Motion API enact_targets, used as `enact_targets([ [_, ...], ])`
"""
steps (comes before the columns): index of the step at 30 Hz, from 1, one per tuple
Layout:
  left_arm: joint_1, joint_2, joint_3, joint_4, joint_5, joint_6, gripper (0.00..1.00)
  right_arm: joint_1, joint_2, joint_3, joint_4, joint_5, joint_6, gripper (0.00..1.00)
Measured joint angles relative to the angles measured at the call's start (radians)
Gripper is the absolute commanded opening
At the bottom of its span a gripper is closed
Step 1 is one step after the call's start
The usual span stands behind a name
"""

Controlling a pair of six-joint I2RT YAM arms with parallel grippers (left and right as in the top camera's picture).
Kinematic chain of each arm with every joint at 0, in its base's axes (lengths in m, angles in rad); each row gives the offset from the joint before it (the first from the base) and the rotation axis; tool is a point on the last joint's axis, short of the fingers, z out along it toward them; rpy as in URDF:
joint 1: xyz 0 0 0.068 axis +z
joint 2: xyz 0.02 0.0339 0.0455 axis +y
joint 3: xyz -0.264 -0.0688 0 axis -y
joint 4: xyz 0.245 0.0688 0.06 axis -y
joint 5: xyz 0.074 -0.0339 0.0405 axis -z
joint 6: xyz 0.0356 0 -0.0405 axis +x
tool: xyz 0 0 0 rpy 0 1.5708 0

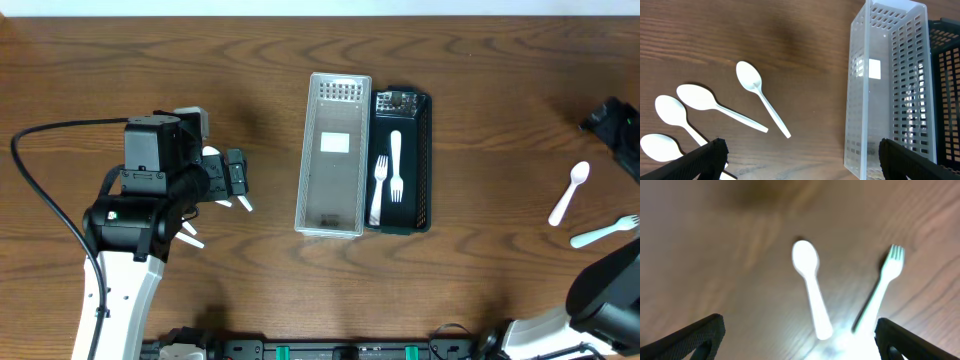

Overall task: Pack container
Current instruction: 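Return the right gripper and grasp the white spoon on the right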

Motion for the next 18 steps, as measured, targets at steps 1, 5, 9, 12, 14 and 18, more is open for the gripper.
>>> enact_targets([
  [1,0.000,0.000,0.000,0.000,0.000,0.000,0.98,-0.020,0.006,-0.038,0.030,-0.002,-0.016,0.98],
  [5,0.000,0.004,0.000,0.000,0.000,0.000,0.98,-0.072,0.029,-0.167,0.121,-0.026,-0.069,0.97],
  [9,0.000,0.010,0.000,0.000,0.000,0.000,0.98,-0.101,0.051,-0.249,0.188,-0.047,-0.099,0.97],
  [12,0.000,0.011,0.000,0.000,0.000,0.000,0.98,-0.103,0.084,-0.264,0.219,-0.058,-0.119,0.95],
  [14,0.000,0.011,0.000,0.000,0.000,0.000,0.98,-0.103,0.110,-0.264,0.232,-0.067,-0.130,0.95],
  [18,0.000,0.011,0.000,0.000,0.000,0.000,0.98,-0.103,0.171,-0.264,0.254,-0.082,-0.148,0.95],
])
